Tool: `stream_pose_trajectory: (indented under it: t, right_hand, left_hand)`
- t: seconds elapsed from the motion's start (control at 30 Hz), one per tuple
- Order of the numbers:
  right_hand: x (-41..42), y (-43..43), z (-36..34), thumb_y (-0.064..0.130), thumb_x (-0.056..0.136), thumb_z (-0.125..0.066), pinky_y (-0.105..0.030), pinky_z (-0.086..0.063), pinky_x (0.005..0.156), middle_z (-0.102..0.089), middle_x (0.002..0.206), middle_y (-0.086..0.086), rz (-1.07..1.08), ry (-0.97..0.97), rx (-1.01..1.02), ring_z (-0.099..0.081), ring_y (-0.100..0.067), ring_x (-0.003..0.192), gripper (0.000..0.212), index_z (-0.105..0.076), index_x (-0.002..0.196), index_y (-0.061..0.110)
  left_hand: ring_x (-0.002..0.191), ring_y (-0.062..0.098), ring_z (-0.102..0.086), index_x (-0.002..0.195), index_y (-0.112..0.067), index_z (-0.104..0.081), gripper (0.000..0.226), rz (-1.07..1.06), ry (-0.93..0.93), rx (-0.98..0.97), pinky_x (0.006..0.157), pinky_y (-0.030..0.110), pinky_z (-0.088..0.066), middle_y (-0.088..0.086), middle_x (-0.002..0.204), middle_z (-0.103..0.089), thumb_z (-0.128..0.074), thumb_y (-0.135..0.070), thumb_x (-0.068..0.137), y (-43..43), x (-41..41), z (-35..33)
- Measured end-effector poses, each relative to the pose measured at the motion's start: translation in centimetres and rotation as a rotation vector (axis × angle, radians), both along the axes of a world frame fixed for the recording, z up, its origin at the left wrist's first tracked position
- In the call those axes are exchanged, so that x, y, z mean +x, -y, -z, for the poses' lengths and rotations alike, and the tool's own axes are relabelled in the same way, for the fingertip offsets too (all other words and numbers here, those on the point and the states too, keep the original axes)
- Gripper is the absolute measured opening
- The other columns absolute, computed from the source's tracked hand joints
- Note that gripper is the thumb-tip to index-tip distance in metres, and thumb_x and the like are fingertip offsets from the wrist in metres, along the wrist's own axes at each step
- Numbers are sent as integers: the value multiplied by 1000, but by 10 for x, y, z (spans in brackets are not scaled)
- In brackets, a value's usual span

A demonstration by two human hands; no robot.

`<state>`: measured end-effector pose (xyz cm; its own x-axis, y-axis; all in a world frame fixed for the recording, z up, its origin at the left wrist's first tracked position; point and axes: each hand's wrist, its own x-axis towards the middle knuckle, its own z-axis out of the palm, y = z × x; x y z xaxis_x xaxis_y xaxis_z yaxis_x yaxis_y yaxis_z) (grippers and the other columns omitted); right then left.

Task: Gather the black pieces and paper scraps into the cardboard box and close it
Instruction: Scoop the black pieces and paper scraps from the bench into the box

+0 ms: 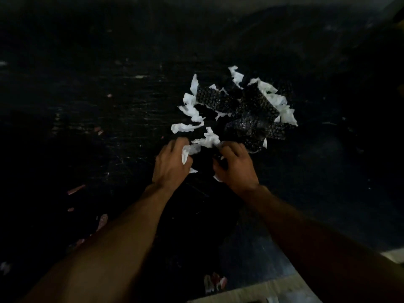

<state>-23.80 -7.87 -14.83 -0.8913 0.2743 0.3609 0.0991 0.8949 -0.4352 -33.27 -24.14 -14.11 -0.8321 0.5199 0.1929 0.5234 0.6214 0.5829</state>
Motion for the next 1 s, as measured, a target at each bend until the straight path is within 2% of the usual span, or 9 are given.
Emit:
stream_pose_trajectory:
  t: [0.13,0.23,0.37,0.47,0.6,0.7,0.77,0.83,1.0]
  right_hand:
    - [-10,-17,-55,22,78,-70,-28,-41,64,-62,77,-7,243,-59,-242,-59,-25,71,15,-61,80,10]
    - [-15,-41,-102,24,82,-68,-20,-43,70,-64,82,4,305,-69,-367,-61,-12,77,23,-65,105,18]
    - [-10,-79,-151,32,83,-70,-19,-53,80,-69,90,11,277,-106,-398,-66,-4,84,45,-61,127,29]
    - [9,-110,-186,33,83,-73,-2,-43,71,-69,91,6,308,-129,-361,-63,-2,84,47,-61,128,24]
    - [52,-156,-225,36,82,-74,-3,-39,69,-72,94,-2,380,-184,-333,-60,3,78,50,-60,129,26]
    - [101,-197,-250,37,84,-72,0,-38,69,-71,103,-2,431,-221,-307,-58,7,79,54,-55,134,27]
    - [143,-228,-266,33,86,-70,3,-38,61,-71,94,0,455,-250,-309,-55,10,65,52,-54,135,26]
    - [189,-259,-278,30,88,-69,2,-38,59,-69,92,3,484,-250,-307,-55,9,64,50,-54,135,25]
    - [303,-342,-293,37,83,-73,-23,-48,85,-72,108,-4,586,-282,-231,-66,-12,99,50,-60,130,26]
  left_hand:
    - [109,26,-59,120,-23,-62,45,-15,25,108,93,39,-49,4,121,-62,-61,-4,79,-12,-11,-37]
    - [101,24,-63,107,-19,-70,29,46,19,175,87,37,-51,4,110,-67,-63,-6,82,-36,-26,-72]
    - [92,15,-62,102,-23,-73,20,154,47,215,80,23,-46,0,100,-67,-72,-24,82,-74,-33,-130]
    - [88,7,-62,99,-25,-74,28,207,79,262,77,20,-47,-6,96,-66,-80,-36,74,-99,-27,-166]
    - [85,3,-64,93,-21,-75,26,249,61,377,71,1,-40,-11,87,-67,-83,-33,71,-144,-1,-205]
    - [85,4,-61,100,-19,-75,33,285,26,418,70,-3,-35,-7,91,-66,-83,-33,71,-193,37,-231]
    - [85,4,-59,105,-19,-74,38,320,12,442,69,-3,-35,-6,92,-64,-82,-35,71,-233,72,-246]
    - [83,3,-59,106,-18,-74,39,365,14,487,68,-3,-36,-6,92,-64,-82,-34,71,-276,112,-255]
    - [85,6,-63,108,-19,-72,43,498,43,516,71,10,-47,-2,98,-67,-82,-39,71,-385,218,-273]
